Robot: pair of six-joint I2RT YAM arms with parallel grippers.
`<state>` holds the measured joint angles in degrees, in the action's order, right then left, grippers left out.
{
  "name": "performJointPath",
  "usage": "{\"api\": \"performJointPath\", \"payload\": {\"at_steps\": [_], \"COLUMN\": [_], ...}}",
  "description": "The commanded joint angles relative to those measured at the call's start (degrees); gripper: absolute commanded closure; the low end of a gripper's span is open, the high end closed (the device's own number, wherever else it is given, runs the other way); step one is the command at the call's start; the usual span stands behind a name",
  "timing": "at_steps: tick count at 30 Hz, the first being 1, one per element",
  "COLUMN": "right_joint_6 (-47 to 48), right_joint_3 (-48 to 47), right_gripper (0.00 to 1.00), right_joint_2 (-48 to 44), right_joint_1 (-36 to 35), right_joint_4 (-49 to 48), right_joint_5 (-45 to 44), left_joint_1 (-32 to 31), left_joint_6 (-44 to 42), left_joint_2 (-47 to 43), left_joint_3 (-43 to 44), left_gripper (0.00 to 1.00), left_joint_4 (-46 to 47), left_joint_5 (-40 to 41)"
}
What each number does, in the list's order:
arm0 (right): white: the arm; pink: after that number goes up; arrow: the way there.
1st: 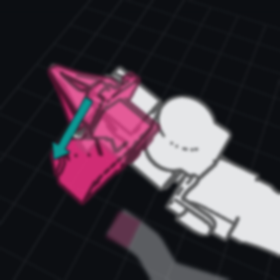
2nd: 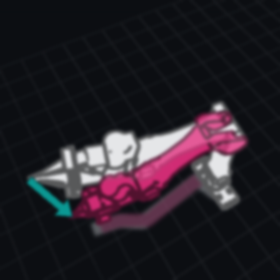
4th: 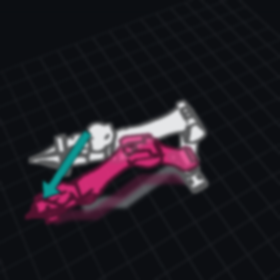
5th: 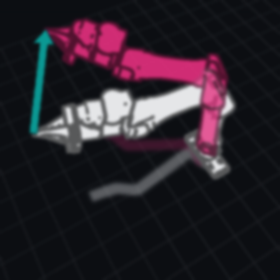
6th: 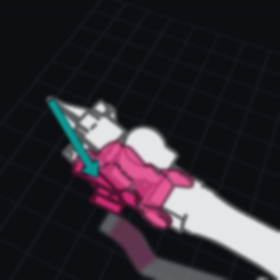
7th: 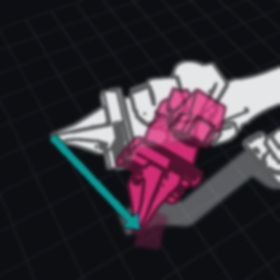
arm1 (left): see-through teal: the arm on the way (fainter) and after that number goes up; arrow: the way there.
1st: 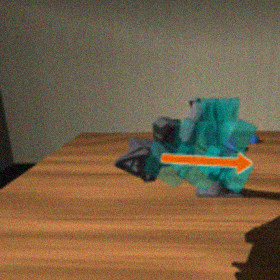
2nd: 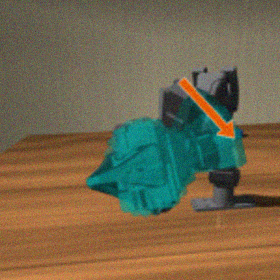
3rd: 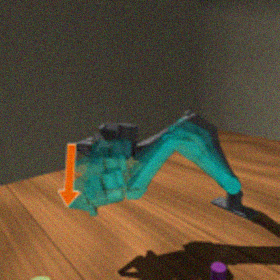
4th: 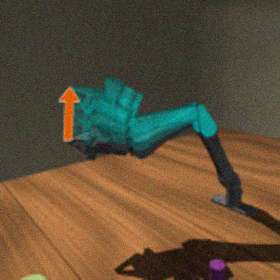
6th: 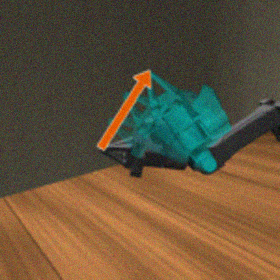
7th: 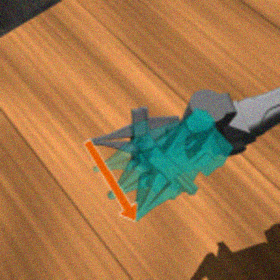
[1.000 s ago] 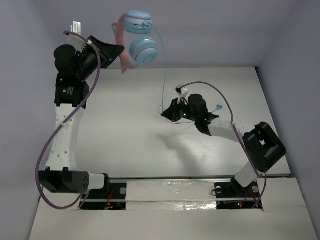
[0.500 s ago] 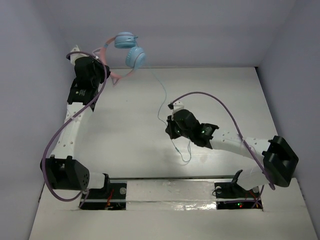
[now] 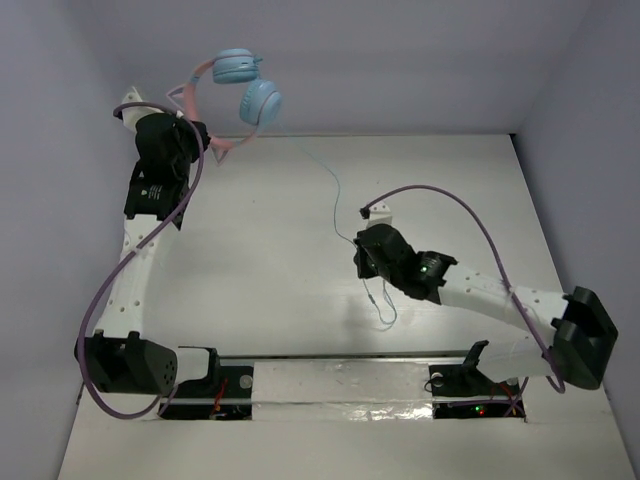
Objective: Wrap the headphones
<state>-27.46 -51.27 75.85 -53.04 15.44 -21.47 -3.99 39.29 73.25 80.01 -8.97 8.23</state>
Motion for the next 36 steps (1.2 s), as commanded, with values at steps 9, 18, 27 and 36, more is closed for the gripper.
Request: {"api": "performJointPath", "payload": {"at_steps": [9, 18, 27, 36], "right_joint_6": [2.9, 3.9, 12.7, 23.8], "right_joint_3": [-15.4, -28.1, -38.3, -39.6], "right_gripper": [1.0, 1.0, 1.0, 1.0], "right_joint_2": [3.6, 8.6, 4.0, -3.4], "right_joint_1": [-17.7, -28.4, -30.2, -29.6], "right_joint_4": [14.4, 26.7, 29.1, 21.0], "right_joint_5": [-7.9, -18.7, -28.6, -30.2], "left_joint_1": [-3.3, -7.0, -16.1, -22.0], "left_joint_6": [1.6, -3.8, -11.9, -18.2], "left_joint_2": [2.6, 7.2, 12.2, 18.1], "left_joint_3": [-0.2, 1.6, 1.5, 5.5], "left_gripper": [1.0, 1.0, 1.0, 1.0], "left_joint_4": [8.4, 7.1, 4.1, -1.2], "left_joint_5": [10.2, 15.8, 18.2, 13.9]}}
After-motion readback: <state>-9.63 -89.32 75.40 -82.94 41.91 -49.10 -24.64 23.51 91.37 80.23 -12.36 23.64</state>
